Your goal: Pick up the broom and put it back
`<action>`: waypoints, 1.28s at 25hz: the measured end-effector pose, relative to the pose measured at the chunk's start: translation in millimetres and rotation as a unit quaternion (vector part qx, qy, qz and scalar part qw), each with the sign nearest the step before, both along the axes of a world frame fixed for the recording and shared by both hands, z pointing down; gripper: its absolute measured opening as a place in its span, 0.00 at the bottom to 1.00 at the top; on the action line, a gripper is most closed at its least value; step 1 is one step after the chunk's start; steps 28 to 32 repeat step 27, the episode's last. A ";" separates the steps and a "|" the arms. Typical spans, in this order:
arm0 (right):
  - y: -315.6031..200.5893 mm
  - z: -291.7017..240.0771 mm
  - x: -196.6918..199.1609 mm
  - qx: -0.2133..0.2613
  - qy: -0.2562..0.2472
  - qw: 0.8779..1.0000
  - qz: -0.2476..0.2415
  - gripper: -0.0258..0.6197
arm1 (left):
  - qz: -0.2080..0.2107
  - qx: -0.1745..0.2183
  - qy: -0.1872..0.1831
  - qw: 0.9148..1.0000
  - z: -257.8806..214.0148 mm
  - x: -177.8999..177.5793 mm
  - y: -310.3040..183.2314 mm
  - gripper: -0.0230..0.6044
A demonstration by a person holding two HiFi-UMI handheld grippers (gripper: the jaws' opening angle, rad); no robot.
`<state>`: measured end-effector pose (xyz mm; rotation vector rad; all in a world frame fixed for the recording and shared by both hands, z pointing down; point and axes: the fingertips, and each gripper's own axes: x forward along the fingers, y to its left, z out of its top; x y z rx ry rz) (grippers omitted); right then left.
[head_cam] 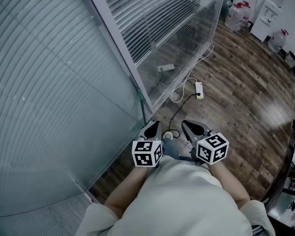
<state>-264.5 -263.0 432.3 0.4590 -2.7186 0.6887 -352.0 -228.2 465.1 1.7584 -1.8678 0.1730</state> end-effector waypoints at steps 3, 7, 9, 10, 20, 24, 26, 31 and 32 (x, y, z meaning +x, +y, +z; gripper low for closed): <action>-0.5 0.1 3.5 0.013 0.009 1.000 0.002 0.05 | 0.009 0.005 0.000 1.000 -3.1 6.2 -1.8 0.04; -0.6 -0.6 4.8 0.015 0.005 1.000 0.001 0.05 | 0.014 0.013 0.001 1.000 -6.8 10.2 -3.8 0.04; -1.7 -0.1 5.6 0.015 0.006 1.000 0.004 0.05 | 0.016 0.012 0.003 1.000 -6.3 11.0 -4.5 0.04; -2.6 0.0 5.5 0.015 0.007 1.000 0.006 0.05 | 0.017 0.012 0.004 1.000 -6.2 10.9 -5.0 0.04; -10.1 2.2 5.0 0.021 0.010 1.000 0.014 0.05 | 0.025 0.020 0.006 0.999 -6.8 12.4 -9.2 0.04; -11.1 1.3 3.7 0.027 0.012 1.000 0.012 0.05 | 0.028 0.023 0.006 0.999 -8.4 13.2 -10.2 0.04; -11.3 -0.1 4.2 0.029 0.012 0.999 0.011 0.05 | 0.030 0.024 0.006 0.999 -9.6 14.8 -10.2 0.04; -11.3 -0.8 4.5 0.030 0.012 0.999 0.011 0.05 | 0.031 0.025 0.007 0.999 -10.2 15.6 -10.2 0.04; -11.3 -0.8 4.5 0.030 0.012 0.999 0.011 0.05 | 0.031 0.025 0.007 0.999 -10.2 15.6 -10.2 0.04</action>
